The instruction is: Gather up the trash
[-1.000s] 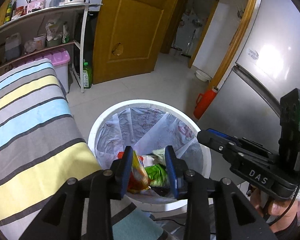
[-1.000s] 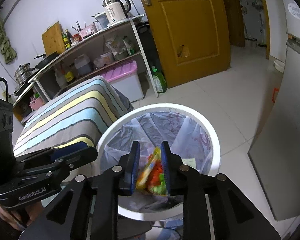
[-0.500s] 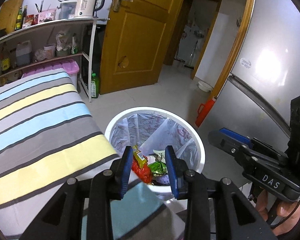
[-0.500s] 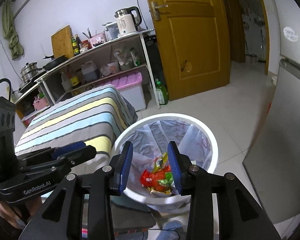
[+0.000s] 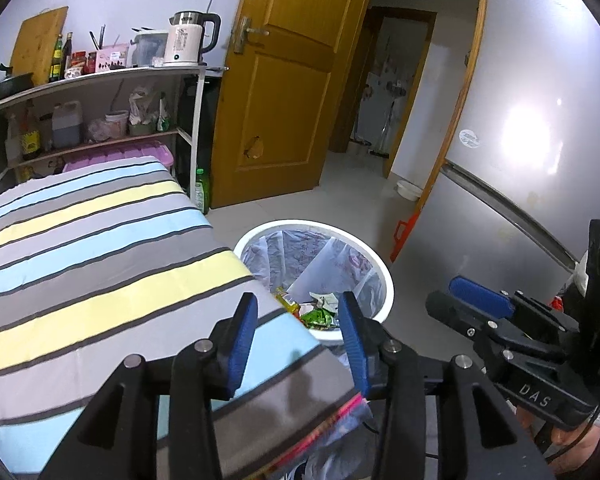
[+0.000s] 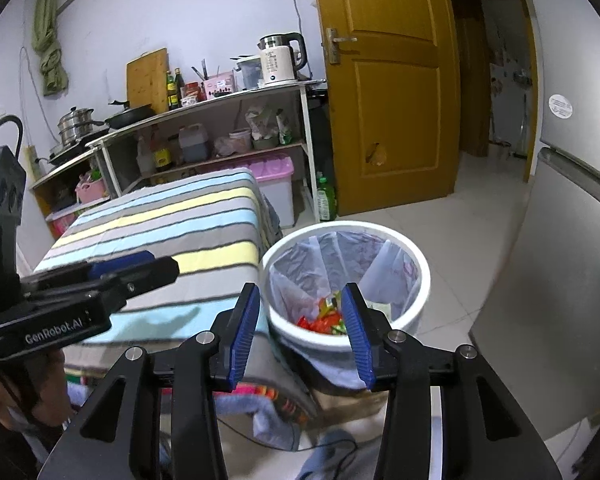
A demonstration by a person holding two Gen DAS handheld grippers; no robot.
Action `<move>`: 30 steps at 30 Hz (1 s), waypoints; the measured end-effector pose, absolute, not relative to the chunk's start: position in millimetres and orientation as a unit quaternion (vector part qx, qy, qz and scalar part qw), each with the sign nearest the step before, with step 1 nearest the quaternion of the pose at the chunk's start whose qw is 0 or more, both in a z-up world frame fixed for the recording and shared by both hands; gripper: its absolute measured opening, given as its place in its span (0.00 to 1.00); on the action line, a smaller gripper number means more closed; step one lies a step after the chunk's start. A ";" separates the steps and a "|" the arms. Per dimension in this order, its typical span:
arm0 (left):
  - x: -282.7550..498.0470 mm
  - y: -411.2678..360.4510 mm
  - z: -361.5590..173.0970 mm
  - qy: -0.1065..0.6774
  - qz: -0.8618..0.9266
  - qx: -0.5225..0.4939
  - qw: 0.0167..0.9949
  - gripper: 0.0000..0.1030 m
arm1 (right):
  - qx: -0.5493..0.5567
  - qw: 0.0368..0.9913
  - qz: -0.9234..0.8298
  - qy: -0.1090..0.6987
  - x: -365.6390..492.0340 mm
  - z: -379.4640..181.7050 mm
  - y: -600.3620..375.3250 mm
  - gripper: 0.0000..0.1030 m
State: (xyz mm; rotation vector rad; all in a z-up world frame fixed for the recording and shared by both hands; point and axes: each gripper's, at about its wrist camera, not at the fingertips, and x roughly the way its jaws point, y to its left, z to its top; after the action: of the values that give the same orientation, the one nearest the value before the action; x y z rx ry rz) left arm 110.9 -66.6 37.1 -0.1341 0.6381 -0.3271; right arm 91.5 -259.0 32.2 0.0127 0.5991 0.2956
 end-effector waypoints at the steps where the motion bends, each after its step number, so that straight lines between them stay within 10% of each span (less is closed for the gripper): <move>1: 107.3 -65.1 36.2 0.311 -0.158 -0.065 0.935 0.43 | 0.006 0.944 0.145 0.295 86.5 30.8 -258.6 0.43; 30: 51.4 -52.3 25.1 0.299 -0.121 -0.059 0.945 0.44 | -0.017 0.944 0.145 0.295 40.7 16.3 -249.6 0.43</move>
State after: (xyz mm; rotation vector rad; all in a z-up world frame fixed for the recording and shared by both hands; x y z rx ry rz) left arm 51.4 -52.3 25.1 -0.1205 0.6083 -0.2465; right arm 40.7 -249.6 16.3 -0.0349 0.6012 0.2962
